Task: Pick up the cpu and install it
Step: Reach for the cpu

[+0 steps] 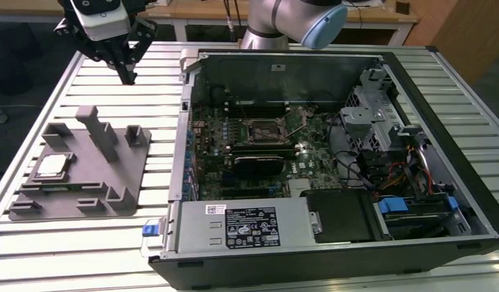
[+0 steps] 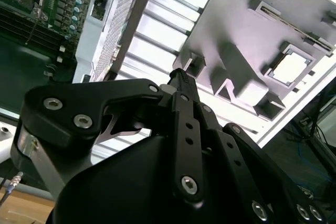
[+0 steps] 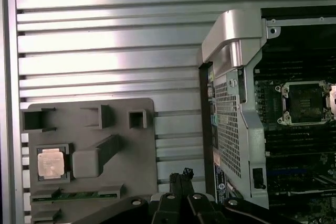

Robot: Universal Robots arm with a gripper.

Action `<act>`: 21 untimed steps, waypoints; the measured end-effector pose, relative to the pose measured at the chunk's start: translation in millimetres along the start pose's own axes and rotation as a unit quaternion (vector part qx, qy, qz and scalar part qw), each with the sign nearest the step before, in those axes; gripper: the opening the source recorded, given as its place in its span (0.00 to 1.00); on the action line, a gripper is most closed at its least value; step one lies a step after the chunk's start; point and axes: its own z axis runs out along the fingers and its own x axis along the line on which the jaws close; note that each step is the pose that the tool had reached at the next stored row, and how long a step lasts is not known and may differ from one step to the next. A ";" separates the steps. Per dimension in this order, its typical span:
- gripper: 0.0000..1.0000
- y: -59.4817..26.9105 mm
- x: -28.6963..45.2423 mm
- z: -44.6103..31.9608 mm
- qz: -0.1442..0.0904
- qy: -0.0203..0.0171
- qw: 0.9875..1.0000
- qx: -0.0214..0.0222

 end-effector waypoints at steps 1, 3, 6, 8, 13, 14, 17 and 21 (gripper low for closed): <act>0.11 -0.1 1.8 0.2 0.000 0.000 1.000 0.000; 0.11 -0.4 5.0 0.5 0.000 0.000 1.000 0.000; 0.11 -0.7 9.3 0.7 0.000 0.000 1.000 0.000; 0.11 -1.0 12.8 0.8 0.000 0.000 1.000 0.000; 0.11 -1.7 22.2 1.0 0.000 0.000 1.000 0.000; 0.11 -1.9 24.1 1.0 0.000 0.000 1.000 0.000; 0.11 -2.3 30.0 1.3 0.000 0.000 1.000 0.000; 0.11 -2.9 36.9 1.5 0.000 0.000 1.000 0.000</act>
